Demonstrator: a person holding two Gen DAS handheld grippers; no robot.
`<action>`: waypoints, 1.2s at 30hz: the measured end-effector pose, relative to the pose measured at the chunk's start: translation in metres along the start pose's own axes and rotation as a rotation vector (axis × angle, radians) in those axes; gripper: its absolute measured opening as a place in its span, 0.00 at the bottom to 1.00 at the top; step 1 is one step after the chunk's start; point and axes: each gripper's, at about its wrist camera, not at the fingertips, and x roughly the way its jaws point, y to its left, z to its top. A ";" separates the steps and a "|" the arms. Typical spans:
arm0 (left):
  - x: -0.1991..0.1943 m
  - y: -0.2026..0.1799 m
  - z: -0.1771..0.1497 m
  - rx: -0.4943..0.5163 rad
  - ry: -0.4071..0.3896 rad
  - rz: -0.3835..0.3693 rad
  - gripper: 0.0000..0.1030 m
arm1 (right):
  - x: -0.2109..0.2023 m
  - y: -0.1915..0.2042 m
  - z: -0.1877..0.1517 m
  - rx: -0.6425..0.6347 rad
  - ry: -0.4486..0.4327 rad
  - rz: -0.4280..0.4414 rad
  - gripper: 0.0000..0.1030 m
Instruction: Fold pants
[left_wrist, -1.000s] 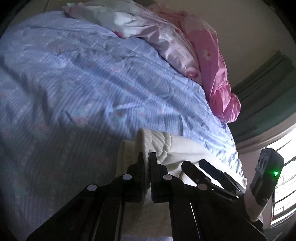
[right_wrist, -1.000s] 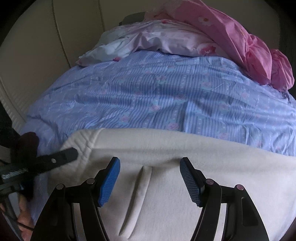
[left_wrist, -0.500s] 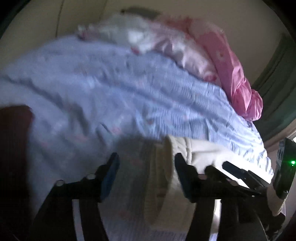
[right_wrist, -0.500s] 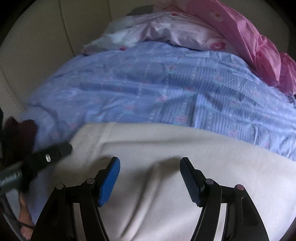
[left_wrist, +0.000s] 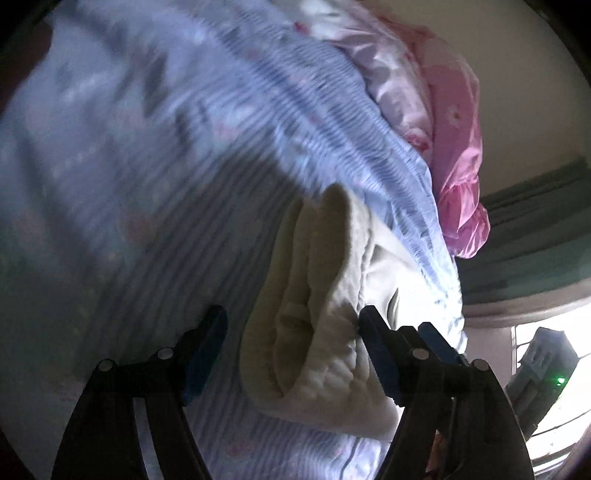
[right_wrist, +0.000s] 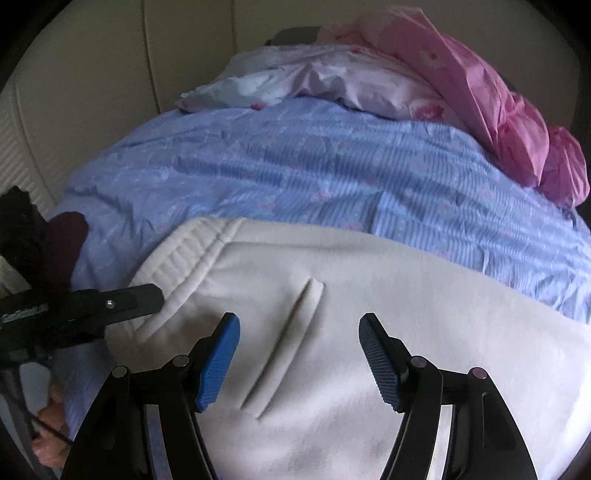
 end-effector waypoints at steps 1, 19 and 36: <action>0.001 0.001 -0.002 -0.002 -0.004 -0.007 0.71 | 0.002 -0.002 0.000 0.008 0.005 0.004 0.66; -0.007 -0.006 -0.016 -0.095 -0.021 -0.078 0.29 | 0.015 -0.010 -0.008 0.073 0.036 0.023 0.66; -0.055 -0.056 -0.017 0.254 -0.154 0.135 0.05 | 0.012 0.054 0.013 0.005 0.023 0.103 0.41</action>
